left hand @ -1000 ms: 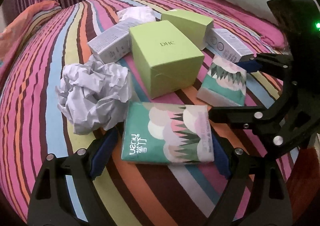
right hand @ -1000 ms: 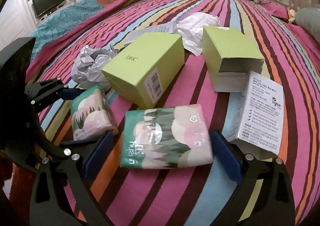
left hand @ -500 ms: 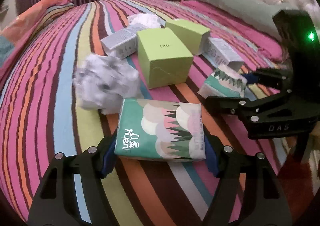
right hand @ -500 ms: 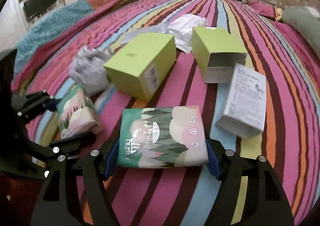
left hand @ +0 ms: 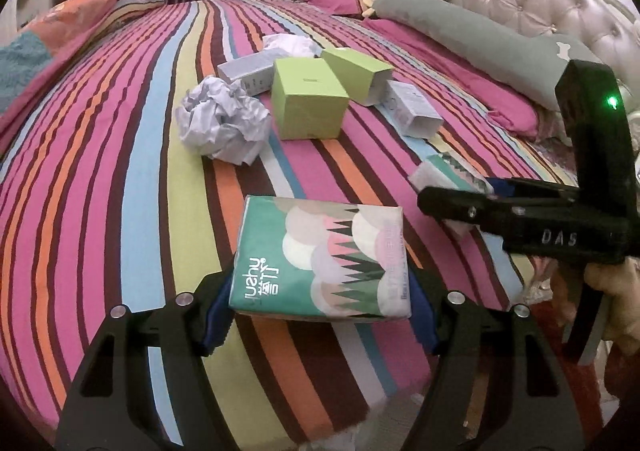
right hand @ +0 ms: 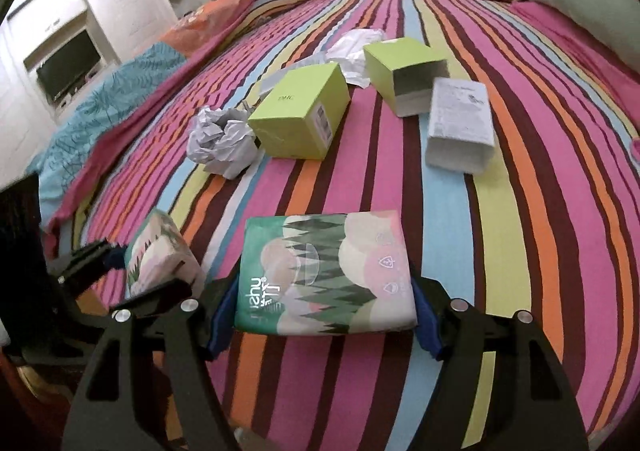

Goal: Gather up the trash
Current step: 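Carry both tissue packs with both grippers over the wastebasket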

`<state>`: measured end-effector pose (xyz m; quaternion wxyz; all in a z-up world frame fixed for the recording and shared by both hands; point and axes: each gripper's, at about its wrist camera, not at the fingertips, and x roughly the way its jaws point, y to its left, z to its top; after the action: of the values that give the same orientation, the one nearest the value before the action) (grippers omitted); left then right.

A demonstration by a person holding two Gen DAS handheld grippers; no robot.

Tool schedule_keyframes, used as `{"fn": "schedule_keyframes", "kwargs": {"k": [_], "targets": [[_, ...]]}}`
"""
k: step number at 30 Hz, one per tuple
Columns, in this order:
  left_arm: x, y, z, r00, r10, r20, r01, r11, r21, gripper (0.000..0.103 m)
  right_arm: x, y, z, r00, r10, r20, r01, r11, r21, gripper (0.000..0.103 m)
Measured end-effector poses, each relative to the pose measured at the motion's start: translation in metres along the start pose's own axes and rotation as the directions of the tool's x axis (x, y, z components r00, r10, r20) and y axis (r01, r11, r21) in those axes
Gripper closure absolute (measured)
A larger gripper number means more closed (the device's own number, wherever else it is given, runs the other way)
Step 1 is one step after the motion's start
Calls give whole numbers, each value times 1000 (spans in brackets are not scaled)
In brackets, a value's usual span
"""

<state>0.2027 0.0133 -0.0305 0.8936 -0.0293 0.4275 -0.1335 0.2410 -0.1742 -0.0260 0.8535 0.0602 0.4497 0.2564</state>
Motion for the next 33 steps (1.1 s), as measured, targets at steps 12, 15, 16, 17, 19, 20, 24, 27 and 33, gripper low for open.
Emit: {"fn": "schedule_keyframes", "kwargs": {"k": [12,15,16,17,19,20,24,27,33], "targets": [[-38,-23,-35,1000,-22,10,22,1000,11,33,-49,15,-34,999,4,50,-7,999,41,35],[-49,-32,-50,999,-43,0,43,999,17,33,-56,16,-43,999,-5,52,1,998,61,35],[-51,-34,-54,999,-48,-4,48,999,18,33,-59,17,-48,998,-10,54,6,998,69,35],[-52,-37,-59,999,-52,-10,52,998,24,33,-61,17,-52,998,-15,55,11,997,74,35],[-54,-43,-71,998,-59,-26,60,998,33,33,-65,17,-61,999,-15,52,10,996,90,35],[-55,-46,-77,997,-64,-38,65,997,33,33,-67,17,-65,999,-15,51,9,995,100,35],[-55,-52,-93,994,-87,-67,88,996,14,33,-74,21,-80,999,-18,44,12,993,120,35],[-56,-60,-107,991,-97,-88,99,995,19,33,-77,23,-93,999,-28,31,24,991,134,35],[-53,-69,-123,982,-121,-143,124,992,12,33,-69,15,-120,999,-25,-22,30,974,223,35]]}}
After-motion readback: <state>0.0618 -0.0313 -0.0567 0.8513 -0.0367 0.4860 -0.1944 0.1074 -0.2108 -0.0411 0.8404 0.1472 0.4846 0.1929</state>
